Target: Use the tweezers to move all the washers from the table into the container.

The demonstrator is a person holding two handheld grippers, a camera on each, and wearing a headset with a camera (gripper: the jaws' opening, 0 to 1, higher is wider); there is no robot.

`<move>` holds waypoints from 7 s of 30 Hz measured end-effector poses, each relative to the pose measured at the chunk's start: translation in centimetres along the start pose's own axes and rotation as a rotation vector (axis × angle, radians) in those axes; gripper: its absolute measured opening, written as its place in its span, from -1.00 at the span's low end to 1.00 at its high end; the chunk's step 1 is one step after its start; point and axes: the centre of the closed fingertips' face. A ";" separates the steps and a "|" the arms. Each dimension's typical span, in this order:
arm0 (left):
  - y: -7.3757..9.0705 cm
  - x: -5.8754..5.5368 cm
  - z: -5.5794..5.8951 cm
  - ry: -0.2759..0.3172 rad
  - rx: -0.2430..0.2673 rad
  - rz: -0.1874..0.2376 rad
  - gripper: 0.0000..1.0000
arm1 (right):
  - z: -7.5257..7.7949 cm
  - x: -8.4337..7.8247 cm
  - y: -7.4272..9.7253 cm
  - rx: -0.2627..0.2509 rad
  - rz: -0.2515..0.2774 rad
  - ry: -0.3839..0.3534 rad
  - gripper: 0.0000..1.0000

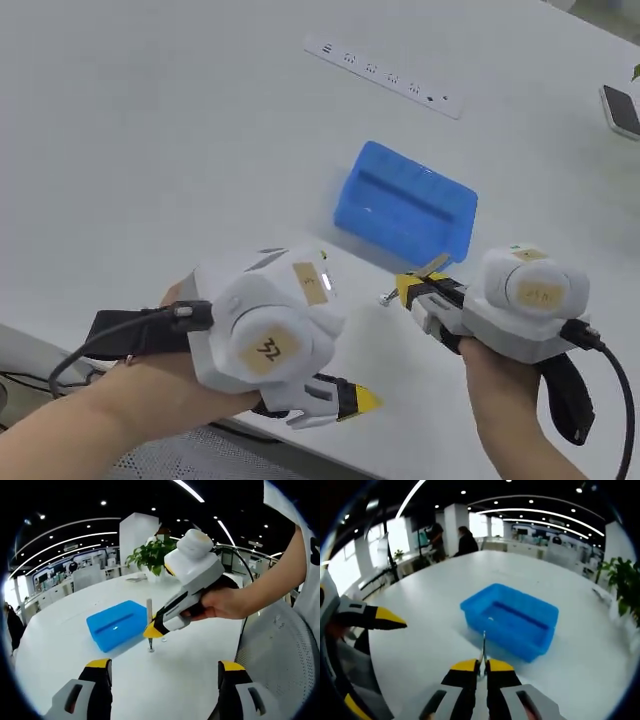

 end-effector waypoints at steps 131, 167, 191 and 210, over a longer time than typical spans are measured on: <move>-0.2 -1.4 -0.1 -0.049 0.000 -0.070 0.70 | 4.0 -0.5 3.0 -0.103 0.089 -0.198 -0.93; -0.2 -1.7 -0.1 -0.065 0.007 -0.088 0.68 | 4.1 -1.6 2.8 -0.150 0.080 -0.161 -0.91; -0.3 -1.7 0.0 -0.072 0.000 -0.088 0.67 | 3.8 -2.1 3.3 -0.163 0.082 -0.189 -0.91; -0.3 -1.9 0.0 -0.079 0.004 -0.098 0.66 | 2.9 -2.8 3.4 -0.167 0.058 -0.093 -0.93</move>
Point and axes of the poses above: the centre of the closed fingertips' face, and the gripper's own axes: y roughly backward along the fingers, z roughly to its right, x roughly out of its top
